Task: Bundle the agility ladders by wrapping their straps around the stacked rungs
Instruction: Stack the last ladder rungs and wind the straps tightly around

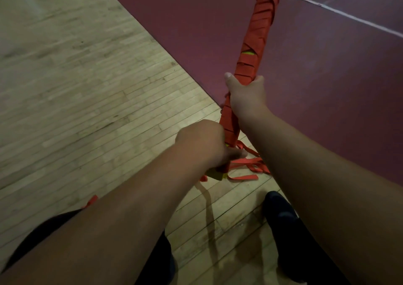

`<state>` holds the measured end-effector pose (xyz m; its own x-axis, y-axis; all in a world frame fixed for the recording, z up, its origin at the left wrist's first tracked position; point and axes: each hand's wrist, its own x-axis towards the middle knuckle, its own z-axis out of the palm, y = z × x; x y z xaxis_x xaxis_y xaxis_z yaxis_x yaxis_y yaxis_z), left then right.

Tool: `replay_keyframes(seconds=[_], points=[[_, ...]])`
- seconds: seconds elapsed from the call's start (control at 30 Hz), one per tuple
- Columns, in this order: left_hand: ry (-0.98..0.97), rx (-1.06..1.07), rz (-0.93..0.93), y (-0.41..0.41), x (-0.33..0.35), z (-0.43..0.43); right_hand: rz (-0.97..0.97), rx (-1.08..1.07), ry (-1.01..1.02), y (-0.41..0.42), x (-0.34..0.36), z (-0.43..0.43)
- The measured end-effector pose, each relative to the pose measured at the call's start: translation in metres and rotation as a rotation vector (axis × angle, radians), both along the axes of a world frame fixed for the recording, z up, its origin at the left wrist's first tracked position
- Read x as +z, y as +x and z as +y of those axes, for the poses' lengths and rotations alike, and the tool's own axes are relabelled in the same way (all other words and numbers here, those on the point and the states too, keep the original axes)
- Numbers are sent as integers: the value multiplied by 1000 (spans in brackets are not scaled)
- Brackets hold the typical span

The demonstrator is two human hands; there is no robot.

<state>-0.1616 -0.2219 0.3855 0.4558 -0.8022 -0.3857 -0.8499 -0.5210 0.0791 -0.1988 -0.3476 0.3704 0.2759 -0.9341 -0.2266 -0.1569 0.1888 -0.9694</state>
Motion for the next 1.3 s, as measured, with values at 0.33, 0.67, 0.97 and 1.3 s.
replay_keyframes(seconds=[0.33, 0.67, 0.97, 1.3], points=[[-205, 138, 284, 19, 13, 0, -235, 43, 197, -12, 11, -6], [-95, 25, -36, 11, 9, -5, 55, -86, -16, -8, 9, -6], [-268, 121, 670, 37, 25, 4, -297, 54, 240, -17, 23, -6], [-258, 75, 1061, 43, 28, 12, -687, 289, 548, -22, 40, 0]])
